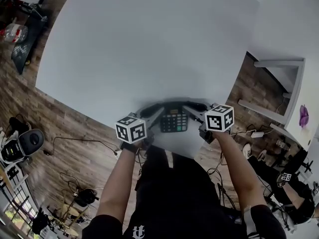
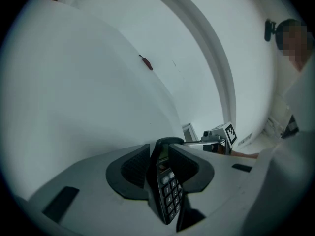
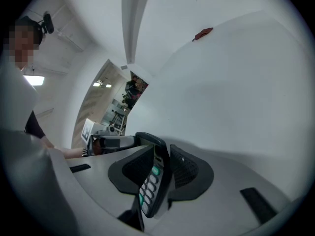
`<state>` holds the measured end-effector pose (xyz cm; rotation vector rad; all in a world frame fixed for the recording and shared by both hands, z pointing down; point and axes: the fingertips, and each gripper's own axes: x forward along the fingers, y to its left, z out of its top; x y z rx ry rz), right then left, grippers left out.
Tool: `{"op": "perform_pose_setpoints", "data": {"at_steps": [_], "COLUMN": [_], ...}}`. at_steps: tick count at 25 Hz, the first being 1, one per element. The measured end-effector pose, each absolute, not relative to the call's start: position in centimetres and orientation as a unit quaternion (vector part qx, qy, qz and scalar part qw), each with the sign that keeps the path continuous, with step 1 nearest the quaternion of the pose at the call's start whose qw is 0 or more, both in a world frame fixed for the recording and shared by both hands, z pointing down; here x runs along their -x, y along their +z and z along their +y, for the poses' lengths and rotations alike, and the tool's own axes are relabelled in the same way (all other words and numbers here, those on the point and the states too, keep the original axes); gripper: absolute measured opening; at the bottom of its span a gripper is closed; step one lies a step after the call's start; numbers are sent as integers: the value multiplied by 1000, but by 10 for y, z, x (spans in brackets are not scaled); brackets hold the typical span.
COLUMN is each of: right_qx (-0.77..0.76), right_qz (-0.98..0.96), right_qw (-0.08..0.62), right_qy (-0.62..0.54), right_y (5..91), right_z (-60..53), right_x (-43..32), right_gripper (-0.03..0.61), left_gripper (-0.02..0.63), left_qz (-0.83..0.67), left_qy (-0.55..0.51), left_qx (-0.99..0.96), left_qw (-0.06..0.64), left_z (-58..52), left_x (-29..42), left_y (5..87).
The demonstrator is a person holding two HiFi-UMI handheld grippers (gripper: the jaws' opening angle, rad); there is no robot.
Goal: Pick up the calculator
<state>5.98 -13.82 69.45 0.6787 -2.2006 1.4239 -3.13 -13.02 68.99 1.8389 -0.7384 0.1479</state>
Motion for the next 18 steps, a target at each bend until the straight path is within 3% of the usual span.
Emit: {"op": "perform_pose_setpoints", "data": {"at_steps": [6, 18], "right_qx": [-225, -216], "right_qz": [-809, -809], "right_qw": [216, 202], "right_qy": [498, 508], "right_y": [695, 678], "right_z": [-138, -146], "right_x": [-56, -52], "right_gripper": [94, 84], "left_gripper": [94, 78], "left_qz": [-286, -296], "left_qy": [106, 68], "left_qx": [-796, -786], "left_qw": [523, 539], "left_z": [-133, -140], "left_x": [28, 35], "left_y": [692, 677]}}
